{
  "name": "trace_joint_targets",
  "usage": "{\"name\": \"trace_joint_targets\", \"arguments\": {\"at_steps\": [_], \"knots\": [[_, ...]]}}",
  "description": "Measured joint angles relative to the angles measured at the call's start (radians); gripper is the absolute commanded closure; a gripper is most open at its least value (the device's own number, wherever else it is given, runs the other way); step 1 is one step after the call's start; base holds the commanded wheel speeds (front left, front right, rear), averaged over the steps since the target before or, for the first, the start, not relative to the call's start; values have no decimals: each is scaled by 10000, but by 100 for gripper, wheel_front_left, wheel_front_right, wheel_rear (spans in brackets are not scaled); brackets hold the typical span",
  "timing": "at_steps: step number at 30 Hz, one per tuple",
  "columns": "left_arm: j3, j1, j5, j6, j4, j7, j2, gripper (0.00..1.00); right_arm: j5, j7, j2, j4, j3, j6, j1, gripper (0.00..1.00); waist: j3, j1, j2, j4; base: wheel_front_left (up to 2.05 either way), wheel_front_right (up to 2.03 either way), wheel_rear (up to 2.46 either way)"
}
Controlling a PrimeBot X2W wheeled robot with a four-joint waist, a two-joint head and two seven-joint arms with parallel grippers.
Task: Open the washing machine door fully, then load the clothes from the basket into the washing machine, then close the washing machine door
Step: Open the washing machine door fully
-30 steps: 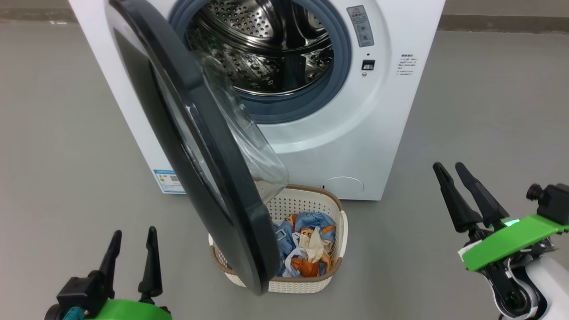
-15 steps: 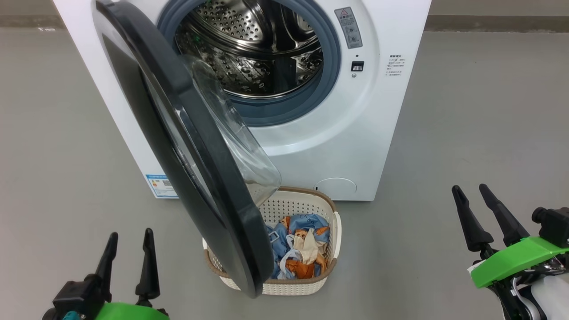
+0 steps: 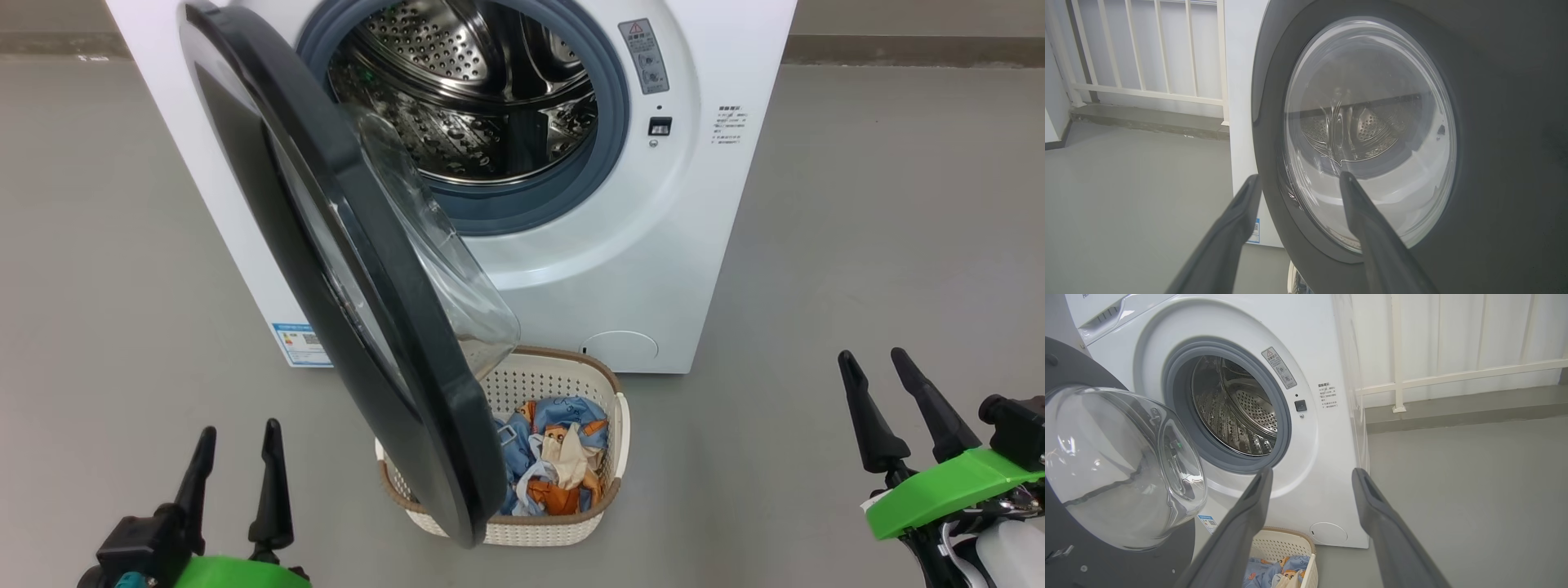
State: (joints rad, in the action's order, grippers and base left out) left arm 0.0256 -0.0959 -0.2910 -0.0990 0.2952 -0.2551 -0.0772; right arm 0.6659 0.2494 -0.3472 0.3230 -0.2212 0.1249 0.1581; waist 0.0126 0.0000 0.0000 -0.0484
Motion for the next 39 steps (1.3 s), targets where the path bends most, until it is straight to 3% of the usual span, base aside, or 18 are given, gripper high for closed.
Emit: {"name": "trace_joint_targets", "arguments": {"at_steps": [29,31,32,39], "knots": [[2,-2,2,-29,8,0,13,0,-161,0,75,132,10,2,1,0,-65,1,0,1,0,0,0],[8,-3,2,-58,-15,0,25,79,-159,0,100,138,8,2,1,0,-66,0,0,-2,0,0,0],[8,-3,2,-56,-69,0,33,100,-159,0,105,142,8,2,1,0,-71,0,0,-1,0,0,0],[56,-7,4,-75,-903,0,119,100,-159,0,151,171,13,2,2,0,-96,1,0,-18,0,0,0]]}}
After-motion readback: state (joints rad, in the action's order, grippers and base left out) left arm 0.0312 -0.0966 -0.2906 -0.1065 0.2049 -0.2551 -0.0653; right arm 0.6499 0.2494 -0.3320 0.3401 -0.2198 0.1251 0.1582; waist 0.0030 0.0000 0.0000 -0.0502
